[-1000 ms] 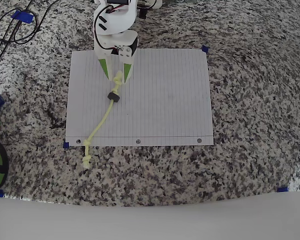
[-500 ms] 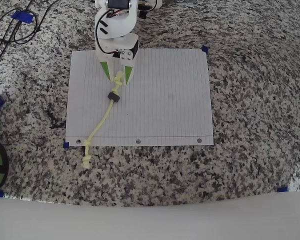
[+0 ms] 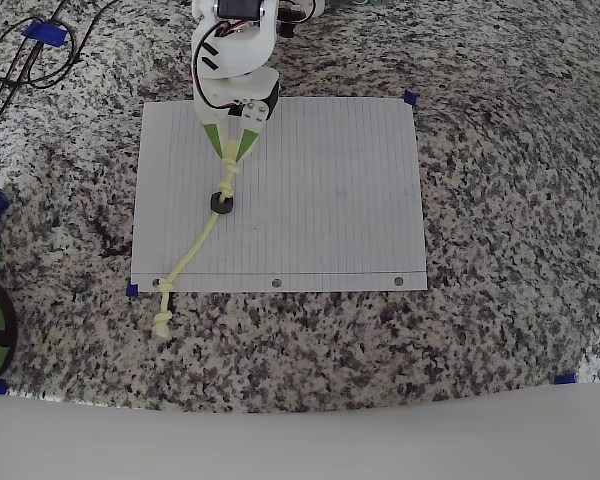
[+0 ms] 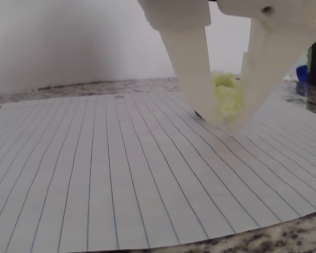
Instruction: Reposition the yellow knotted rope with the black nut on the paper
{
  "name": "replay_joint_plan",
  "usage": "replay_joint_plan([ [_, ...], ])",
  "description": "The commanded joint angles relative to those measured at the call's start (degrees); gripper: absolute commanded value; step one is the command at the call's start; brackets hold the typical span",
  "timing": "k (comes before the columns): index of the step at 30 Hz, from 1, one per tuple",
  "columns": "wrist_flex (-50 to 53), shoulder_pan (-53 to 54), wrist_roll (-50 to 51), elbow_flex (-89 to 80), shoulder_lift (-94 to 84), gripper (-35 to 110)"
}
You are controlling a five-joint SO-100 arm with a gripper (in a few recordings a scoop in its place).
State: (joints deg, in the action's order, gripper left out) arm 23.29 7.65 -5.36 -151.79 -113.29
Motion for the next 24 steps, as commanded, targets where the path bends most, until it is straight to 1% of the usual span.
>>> replay_joint_plan([
  [1, 1.32, 0.62, -1.23, 1.49, -3.52, 0],
  [3, 1.85, 0.62, -1.23, 1.41, -4.04, 0],
  [4, 2.02, 0.62, -1.23, 1.32, -4.04, 3],
  [6, 2.64, 0.44, -1.23, 1.05, -4.13, 21],
  [7, 2.64, 0.18, -1.23, 0.70, -4.13, 26],
  [9, 2.72, -0.26, -0.62, -0.35, -4.31, 46],
  [13, 3.52, -1.32, 0.18, -0.88, -4.13, 57],
  [19, 2.99, -2.29, -0.53, -0.44, -3.52, 59],
  [21, 2.55, -2.46, -2.99, 0.44, -3.43, 59],
  [24, 2.90, -2.46, -4.04, 1.14, -5.10, 58],
])
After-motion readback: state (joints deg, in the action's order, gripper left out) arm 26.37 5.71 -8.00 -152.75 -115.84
